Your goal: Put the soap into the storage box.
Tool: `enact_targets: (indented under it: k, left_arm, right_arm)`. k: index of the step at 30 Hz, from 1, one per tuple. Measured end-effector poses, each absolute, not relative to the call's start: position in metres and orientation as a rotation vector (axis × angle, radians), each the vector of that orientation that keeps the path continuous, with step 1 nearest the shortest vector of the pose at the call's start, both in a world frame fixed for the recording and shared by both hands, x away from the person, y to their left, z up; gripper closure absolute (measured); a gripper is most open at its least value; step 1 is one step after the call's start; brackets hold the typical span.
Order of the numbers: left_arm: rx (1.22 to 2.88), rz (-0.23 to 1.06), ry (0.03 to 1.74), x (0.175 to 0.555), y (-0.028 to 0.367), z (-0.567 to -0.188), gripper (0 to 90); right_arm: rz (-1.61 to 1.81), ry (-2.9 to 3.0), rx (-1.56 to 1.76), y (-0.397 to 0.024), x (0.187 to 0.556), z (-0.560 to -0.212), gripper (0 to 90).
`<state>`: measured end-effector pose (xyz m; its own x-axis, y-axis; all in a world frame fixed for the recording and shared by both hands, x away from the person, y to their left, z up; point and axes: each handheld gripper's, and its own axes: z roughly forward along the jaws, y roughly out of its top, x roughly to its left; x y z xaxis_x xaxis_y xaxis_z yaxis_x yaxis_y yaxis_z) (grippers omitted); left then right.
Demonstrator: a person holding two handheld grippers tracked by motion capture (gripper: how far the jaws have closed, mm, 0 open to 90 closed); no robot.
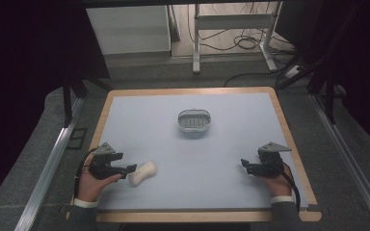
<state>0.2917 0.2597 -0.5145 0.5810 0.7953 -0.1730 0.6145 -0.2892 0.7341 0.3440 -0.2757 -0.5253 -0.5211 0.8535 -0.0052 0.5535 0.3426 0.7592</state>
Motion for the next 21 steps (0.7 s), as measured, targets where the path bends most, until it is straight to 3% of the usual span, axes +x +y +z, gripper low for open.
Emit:
enact_targets:
  k: [21]
  left_arm:
    - [2.016, 0.311, 1.088, 0.278, 0.26, -0.486, 14.4]
  right_arm:
    - [1.024, 2.174, 1.264, -0.286, 0.34, -0.526, 19.2]
